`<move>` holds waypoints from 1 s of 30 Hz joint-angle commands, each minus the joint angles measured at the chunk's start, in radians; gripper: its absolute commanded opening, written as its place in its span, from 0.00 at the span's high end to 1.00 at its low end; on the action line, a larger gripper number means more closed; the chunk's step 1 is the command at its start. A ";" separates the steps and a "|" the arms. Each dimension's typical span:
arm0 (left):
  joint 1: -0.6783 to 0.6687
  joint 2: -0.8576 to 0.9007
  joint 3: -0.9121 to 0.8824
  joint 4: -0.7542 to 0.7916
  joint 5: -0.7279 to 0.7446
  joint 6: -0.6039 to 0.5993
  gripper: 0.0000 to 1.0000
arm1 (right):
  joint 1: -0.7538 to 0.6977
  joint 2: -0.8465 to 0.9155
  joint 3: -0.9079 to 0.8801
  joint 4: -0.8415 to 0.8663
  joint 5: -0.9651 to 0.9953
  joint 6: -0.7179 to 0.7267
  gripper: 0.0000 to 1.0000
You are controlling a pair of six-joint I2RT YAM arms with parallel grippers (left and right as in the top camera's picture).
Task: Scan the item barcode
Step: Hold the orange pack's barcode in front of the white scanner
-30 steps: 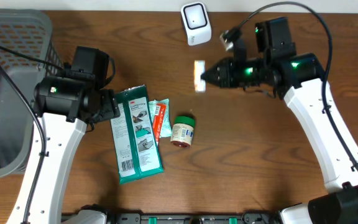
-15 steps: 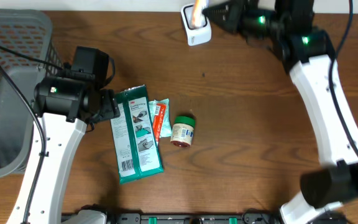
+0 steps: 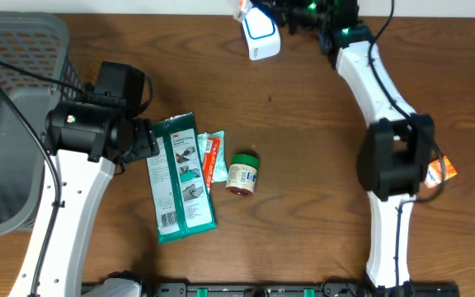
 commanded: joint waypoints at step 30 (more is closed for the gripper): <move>0.002 0.000 0.003 -0.003 -0.013 0.005 0.12 | -0.072 -0.069 0.023 -0.189 0.064 -0.182 0.99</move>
